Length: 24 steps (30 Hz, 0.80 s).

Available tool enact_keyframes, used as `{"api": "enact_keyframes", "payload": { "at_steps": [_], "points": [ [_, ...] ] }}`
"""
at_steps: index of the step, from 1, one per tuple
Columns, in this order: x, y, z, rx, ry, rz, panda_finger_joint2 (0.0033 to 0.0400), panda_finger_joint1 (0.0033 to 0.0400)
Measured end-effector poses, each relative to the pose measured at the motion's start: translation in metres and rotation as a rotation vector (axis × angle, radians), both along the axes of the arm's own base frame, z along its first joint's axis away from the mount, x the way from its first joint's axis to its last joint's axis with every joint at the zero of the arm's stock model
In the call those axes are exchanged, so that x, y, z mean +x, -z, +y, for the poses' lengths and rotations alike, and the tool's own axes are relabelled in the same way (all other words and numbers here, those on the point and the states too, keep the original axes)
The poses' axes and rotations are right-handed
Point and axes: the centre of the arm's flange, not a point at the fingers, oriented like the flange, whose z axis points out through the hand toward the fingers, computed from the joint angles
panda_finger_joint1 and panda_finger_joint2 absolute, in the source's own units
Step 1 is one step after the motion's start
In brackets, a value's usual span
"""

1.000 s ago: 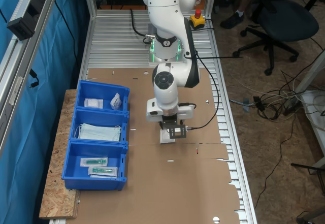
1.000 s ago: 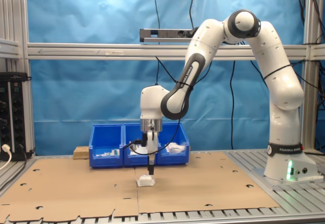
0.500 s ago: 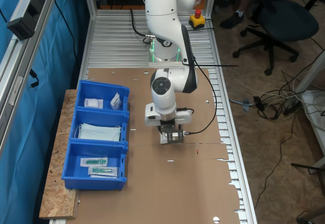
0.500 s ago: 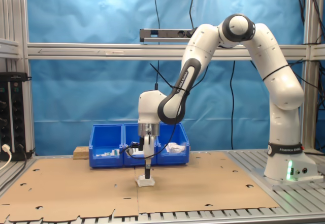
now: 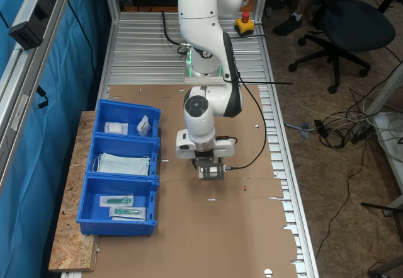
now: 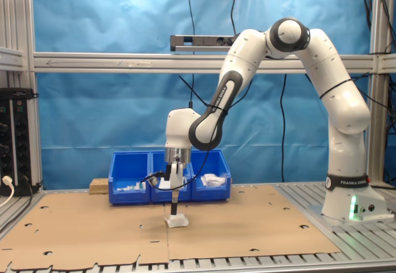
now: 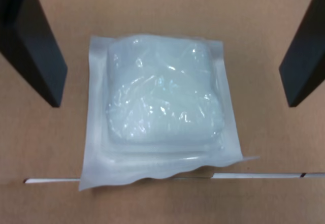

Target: Pick and place sorting task of medical equipment.

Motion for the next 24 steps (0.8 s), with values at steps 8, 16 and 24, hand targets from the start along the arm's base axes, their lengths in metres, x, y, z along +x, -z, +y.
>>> {"api": "enact_keyframes", "payload": {
  "at_steps": [8, 16, 24],
  "points": [
    [0.0, 0.004, 0.002, 0.002, -0.003, 0.005, 0.04, 0.04],
    [-0.001, 0.007, 0.005, 0.003, -0.008, 0.009, 0.04, 0.04],
    [-0.002, 0.012, 0.006, 0.007, -0.008, 0.018, 0.04, 0.04]
  ]
}}
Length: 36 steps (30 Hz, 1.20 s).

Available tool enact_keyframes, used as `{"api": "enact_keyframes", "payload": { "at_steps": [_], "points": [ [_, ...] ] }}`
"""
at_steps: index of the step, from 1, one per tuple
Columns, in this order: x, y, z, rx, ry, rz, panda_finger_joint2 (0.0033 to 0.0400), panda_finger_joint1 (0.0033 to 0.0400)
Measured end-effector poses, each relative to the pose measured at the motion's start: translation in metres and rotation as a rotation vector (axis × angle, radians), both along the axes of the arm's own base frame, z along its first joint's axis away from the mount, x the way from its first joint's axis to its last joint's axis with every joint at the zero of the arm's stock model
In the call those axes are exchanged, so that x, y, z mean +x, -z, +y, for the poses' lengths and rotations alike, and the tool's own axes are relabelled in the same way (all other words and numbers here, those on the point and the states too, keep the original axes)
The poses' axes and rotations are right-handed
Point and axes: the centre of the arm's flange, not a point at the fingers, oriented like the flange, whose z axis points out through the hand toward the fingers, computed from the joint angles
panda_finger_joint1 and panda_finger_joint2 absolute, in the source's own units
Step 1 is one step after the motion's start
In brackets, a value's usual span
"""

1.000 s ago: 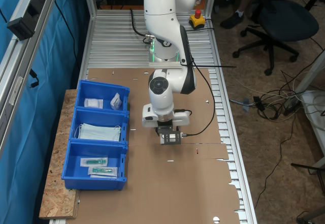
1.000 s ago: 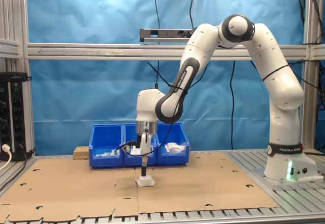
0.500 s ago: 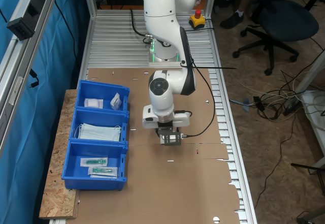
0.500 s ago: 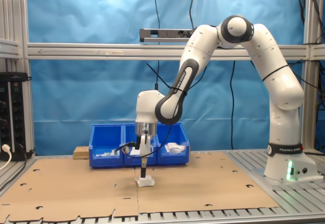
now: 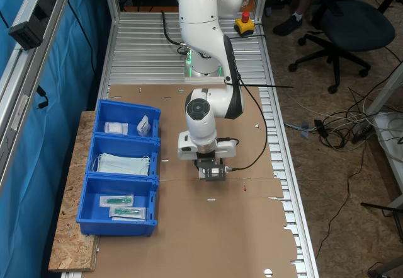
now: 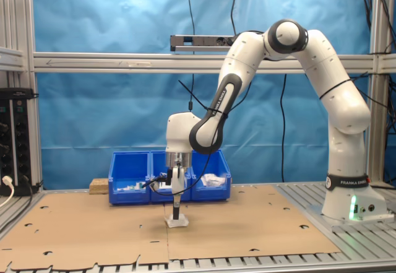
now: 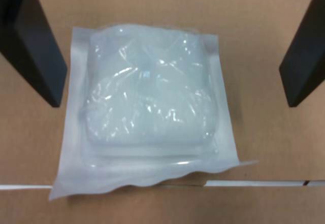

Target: Pick and place sorting task of medical equipment.

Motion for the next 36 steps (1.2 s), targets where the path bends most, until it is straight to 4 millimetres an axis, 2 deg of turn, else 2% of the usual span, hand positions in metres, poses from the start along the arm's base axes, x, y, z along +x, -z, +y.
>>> {"api": "enact_keyframes", "payload": {
  "at_steps": [15, 36],
  "points": [
    [-0.005, 0.016, 0.0, 0.008, 0.003, 0.028, 0.04, 0.04],
    [-0.006, 0.017, -0.002, 0.007, 0.006, 0.031, 0.04, 0.04]
  ]
}}
